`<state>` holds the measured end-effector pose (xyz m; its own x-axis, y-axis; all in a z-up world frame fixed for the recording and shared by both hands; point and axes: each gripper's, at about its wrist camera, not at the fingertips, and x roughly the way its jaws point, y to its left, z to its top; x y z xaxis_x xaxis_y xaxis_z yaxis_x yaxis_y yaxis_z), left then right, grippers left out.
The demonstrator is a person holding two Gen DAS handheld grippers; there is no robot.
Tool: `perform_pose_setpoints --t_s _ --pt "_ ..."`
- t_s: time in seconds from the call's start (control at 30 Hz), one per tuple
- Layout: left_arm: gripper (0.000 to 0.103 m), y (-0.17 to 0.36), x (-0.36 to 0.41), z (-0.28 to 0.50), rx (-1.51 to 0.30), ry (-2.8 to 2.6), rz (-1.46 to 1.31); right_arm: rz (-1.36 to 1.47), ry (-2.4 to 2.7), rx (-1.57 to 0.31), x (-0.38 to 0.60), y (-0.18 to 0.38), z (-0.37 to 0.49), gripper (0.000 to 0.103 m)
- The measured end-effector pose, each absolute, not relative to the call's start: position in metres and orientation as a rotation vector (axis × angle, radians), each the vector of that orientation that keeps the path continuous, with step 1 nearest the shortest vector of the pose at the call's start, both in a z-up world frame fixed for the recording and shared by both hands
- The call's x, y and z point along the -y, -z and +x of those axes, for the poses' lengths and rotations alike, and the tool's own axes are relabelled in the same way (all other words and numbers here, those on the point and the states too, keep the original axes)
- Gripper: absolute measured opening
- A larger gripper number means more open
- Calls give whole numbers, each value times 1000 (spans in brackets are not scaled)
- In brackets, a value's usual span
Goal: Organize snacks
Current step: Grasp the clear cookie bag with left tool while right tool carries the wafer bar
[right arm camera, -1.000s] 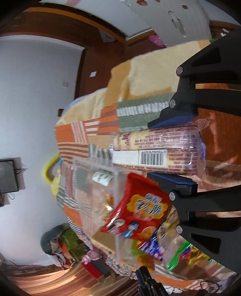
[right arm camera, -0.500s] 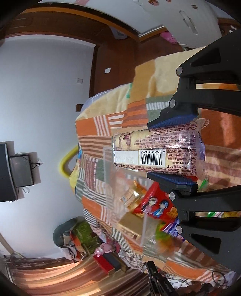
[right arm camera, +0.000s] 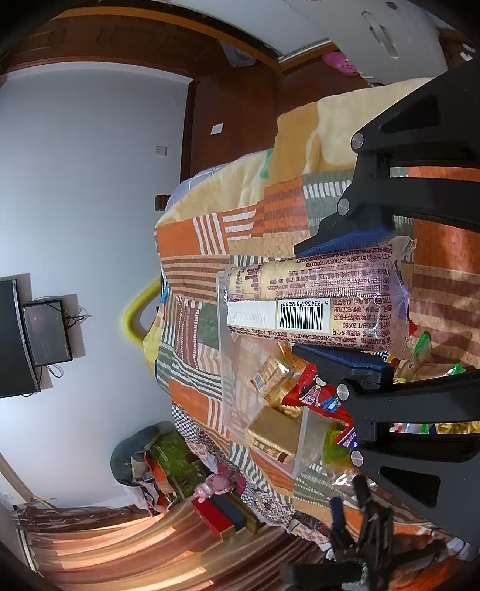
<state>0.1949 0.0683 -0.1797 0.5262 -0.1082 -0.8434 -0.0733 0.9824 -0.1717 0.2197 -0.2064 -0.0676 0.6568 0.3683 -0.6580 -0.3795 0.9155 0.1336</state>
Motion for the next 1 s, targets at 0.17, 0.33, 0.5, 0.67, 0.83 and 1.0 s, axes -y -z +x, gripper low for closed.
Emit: perform_pose_setpoints --t_s 0.17,0.33,0.5,0.67,0.83,1.0 --pt "92 193 -57 198 -1014 -14 -129 -13 -424 -750 209 68 221 43" --pt "84 205 -57 202 -1018 -47 -92 -10 -429 -753 207 69 223 42" --pt "52 205 -73 198 -1000 -61 -137 -4 -436 -750 203 69 226 43" --pt "51 187 -81 188 -957 -76 -131 2 -440 -745 200 68 232 43" --pt "51 147 -82 184 -865 -64 -126 -5 -441 -739 194 68 237 42" --pt "51 112 -74 195 -786 -29 -123 -7 -444 -739 187 69 246 43"
